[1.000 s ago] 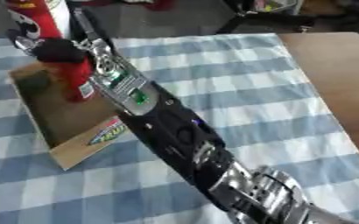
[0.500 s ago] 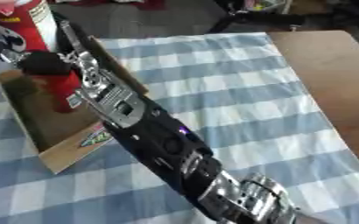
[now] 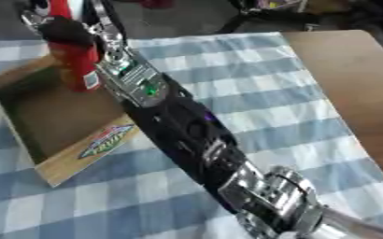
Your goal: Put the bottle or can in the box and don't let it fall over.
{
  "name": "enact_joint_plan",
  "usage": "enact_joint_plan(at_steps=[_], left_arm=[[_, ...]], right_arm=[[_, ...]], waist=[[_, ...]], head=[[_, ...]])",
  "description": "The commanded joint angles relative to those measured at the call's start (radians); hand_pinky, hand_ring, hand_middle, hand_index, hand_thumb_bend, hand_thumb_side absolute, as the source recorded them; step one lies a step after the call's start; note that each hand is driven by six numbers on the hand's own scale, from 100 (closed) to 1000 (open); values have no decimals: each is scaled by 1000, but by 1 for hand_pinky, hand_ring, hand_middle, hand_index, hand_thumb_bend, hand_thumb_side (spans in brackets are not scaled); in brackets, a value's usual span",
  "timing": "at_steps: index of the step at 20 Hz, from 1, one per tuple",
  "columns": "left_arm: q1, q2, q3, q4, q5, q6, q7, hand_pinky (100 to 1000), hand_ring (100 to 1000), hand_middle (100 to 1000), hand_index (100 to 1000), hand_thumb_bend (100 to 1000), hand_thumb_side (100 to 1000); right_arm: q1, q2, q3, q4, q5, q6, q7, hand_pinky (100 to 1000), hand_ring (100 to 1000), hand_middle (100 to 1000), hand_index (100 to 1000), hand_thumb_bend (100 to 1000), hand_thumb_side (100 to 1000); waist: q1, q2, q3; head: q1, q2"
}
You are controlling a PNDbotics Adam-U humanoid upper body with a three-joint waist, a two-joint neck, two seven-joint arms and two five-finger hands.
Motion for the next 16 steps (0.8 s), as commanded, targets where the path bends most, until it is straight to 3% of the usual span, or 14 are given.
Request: enact_joint_plan(at_steps=[1,5,7,8,11,13,14,16], left_arm=[[-10,19,8,-22,-4,-4,0,1000,772,885,746,322,100],[-10,15,10,-23,-4,-4,1,1000,772,885,746,323,100],[-11,14,10,-23,-4,-4,0,1000,772,885,746,325,100],[-10,14,10,-23,-4,-4,1,1000,772,885,746,325,100],[-9,14,11,-23,-3,-4,1,1000,772,885,746,324,100],[-8,13,10,-22,-2,-3,1,1000,771,885,746,327,100],[-8,13,10,-22,-2,-2,1,1000,771,885,746,325,100],[-7,13,10,-22,-1,-1,2,1000,771,885,746,326,100]], right_arm=[[-11,-19,-4,19,7,-15,-9,801,511,479,372,100,100],[24,-13,-8,63,43,-37,4,808,567,530,404,116,100],[37,-10,-7,69,52,-50,16,823,643,594,493,220,100],[41,-10,-5,69,58,-56,24,842,742,679,592,313,100],[47,-12,-2,55,89,-77,50,870,860,812,736,406,100],[47,-13,-1,47,108,-82,68,909,958,914,857,526,202],[46,-14,-2,42,116,-82,78,928,981,935,883,560,255],[40,-17,-5,23,131,-72,91,939,984,946,909,601,278]], waist=[[7,-10,5],[7,-1,7],[7,0,6],[7,1,6],[7,0,4],[7,-1,3],[7,-2,2],[7,-3,0]], head=[[-6,-22],[-5,-27],[-4,-26],[-4,-26],[-3,-25],[-2,-24],[-2,-24],[-1,-21]])
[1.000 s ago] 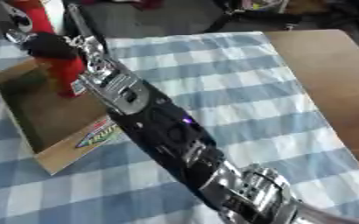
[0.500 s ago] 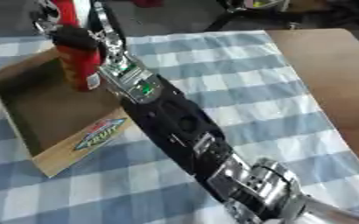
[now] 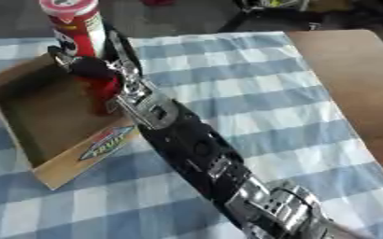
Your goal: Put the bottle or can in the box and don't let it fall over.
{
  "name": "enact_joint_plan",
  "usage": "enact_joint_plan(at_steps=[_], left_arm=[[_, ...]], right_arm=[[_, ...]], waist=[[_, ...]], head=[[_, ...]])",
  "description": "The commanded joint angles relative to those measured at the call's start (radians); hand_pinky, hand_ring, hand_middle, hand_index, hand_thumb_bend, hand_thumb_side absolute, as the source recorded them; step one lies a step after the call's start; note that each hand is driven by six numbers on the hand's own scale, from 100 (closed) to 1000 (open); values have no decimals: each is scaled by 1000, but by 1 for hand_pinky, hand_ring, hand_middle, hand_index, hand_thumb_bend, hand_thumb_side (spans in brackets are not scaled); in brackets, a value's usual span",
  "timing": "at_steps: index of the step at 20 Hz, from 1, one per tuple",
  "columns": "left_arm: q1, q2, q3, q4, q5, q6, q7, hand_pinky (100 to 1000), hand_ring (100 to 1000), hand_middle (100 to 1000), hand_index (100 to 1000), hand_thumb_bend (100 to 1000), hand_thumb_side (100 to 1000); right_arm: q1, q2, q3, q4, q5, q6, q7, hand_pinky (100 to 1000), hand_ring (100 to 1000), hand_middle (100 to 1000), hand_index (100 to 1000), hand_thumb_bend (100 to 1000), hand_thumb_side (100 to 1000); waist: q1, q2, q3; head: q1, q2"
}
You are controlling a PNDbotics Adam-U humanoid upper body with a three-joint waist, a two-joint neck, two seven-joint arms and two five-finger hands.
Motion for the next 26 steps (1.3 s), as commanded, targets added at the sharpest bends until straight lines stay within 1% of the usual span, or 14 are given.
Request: enact_joint_plan(at_steps=[1,2,5,9,12,16,19,23,26], left_arm=[[-5,14,10,-19,-1,-1,2,1000,771,885,746,325,100],[-4,14,11,-19,0,-1,2,1000,771,885,746,324,100],[0,16,12,-18,-1,0,4,1000,771,885,747,323,100],[11,19,16,-18,-2,0,9,1000,771,885,747,320,100],[23,22,21,-17,-4,0,14,1000,771,885,747,319,100],[36,27,26,-16,-8,0,18,1000,771,886,747,319,100],[42,27,28,-16,-11,0,21,1000,771,886,748,316,100],[52,28,33,-16,-13,0,25,1000,771,886,748,315,100],[57,31,37,-17,-15,-1,28,1000,771,886,748,312,100]], right_arm=[[-30,-15,-5,-51,28,13,18,943,988,947,919,627,295],[-36,-18,-7,-65,31,24,17,947,997,953,934,645,309],[-48,-31,-7,-109,36,61,13,949,998,951,935,658,319],[-52,-63,-8,-157,35,108,18,945,990,943,932,646,311],[-35,-102,-5,-204,6,135,47,941,989,943,929,640,309],[25,-156,5,-283,-53,170,99,932,983,942,925,635,309],[74,-195,10,-361,-103,192,120,926,980,938,922,624,299],[150,-262,20,-465,-168,191,129,916,974,932,918,607,282],[217,-330,22,-545,-215,196,125,913,974,930,916,592,255]], waist=[[7,-21,-1],[7,-22,-2],[8,-27,-9],[9,-37,-26],[10,-46,-45],[11,-54,-72],[14,-57,-84],[17,-61,-102],[16,-65,-118]], head=[[3,-8],[4,-8],[8,-2],[20,6],[39,14],[66,17],[78,16],[93,17],[107,20]])
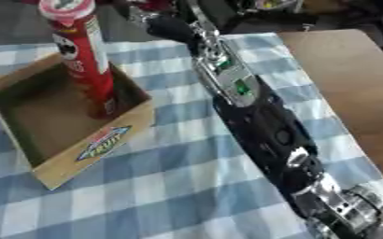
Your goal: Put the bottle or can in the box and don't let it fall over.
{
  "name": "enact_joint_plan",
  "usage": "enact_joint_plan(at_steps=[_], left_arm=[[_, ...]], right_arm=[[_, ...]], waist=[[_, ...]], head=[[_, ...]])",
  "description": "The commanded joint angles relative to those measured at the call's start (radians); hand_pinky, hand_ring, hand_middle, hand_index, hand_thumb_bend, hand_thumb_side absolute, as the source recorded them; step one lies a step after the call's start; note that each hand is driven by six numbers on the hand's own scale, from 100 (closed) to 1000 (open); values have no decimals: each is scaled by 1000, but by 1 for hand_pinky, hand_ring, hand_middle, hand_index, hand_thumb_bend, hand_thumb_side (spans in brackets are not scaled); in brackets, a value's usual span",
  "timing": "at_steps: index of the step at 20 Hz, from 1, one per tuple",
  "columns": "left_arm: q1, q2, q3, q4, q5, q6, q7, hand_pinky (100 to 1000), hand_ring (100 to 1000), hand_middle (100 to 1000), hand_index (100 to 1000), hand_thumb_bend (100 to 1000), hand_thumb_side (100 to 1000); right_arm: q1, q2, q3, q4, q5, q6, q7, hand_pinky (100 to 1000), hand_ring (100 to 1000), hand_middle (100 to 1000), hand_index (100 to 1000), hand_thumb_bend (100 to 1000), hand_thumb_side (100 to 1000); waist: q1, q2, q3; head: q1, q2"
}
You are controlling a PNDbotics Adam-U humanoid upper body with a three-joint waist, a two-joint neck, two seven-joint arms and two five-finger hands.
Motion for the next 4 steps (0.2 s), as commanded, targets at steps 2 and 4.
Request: enact_joint_plan(at_steps=[2,4], left_arm=[[5,32,17,-17,-8,-2,10,1000,771,886,748,310,100],[10,35,21,-17,-10,-3,14,1000,771,887,748,307,100]], right_arm=[[62,-120,-3,-134,-63,11,-3,911,970,928,912,577,227],[117,-175,-11,-189,-88,25,-2,910,965,929,910,557,192]], waist=[[4,-29,-13],[5,-31,-22]], head=[[22,1],[38,5]])
